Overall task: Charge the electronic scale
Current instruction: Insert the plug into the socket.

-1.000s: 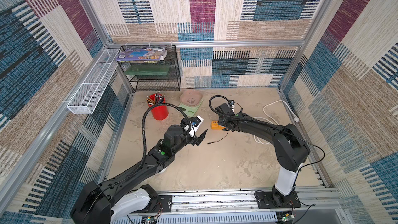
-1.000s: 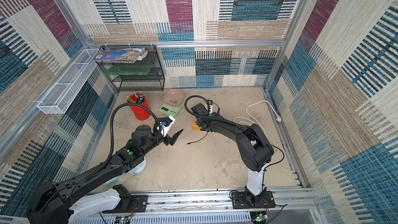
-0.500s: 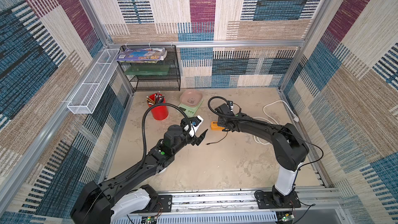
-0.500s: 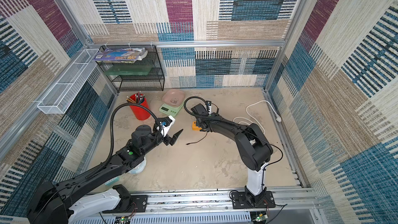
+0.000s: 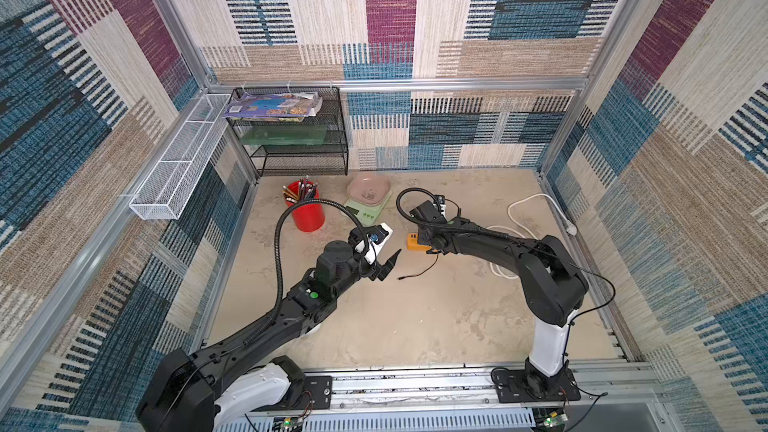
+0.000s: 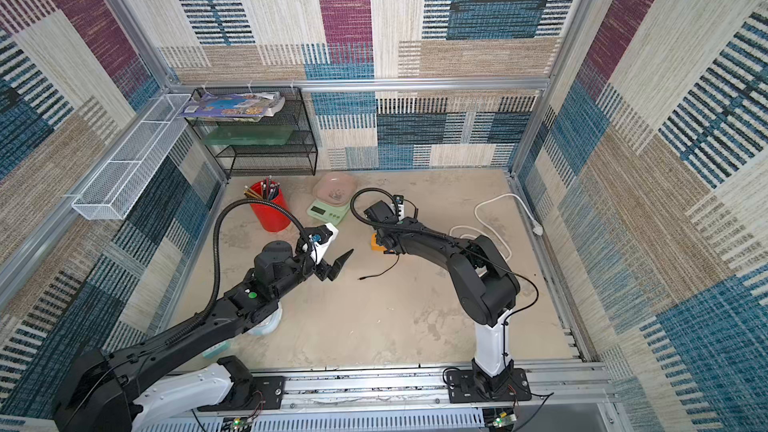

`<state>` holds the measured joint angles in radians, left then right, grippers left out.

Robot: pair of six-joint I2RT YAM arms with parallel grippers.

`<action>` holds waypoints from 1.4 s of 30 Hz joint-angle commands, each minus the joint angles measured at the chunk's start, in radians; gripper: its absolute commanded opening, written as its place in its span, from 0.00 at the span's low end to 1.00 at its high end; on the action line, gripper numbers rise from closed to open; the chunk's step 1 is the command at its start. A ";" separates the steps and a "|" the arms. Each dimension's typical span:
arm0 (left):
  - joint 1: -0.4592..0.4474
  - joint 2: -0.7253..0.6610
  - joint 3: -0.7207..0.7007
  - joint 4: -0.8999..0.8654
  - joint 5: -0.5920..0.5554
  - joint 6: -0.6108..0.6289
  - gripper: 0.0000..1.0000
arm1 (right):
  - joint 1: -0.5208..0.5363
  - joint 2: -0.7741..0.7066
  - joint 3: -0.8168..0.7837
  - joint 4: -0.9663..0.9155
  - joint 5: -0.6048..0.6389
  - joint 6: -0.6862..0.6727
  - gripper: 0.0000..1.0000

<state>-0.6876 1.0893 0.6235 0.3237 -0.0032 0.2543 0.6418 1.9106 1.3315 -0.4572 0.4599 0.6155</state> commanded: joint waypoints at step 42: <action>0.131 -0.057 0.153 -0.294 0.002 -0.100 0.93 | 0.164 -0.456 -0.276 0.111 -0.350 -0.829 0.69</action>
<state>-0.5755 1.0603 0.7597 0.1081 -0.0380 0.1989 0.8013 1.4677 1.0992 -0.4606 0.1467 -0.0673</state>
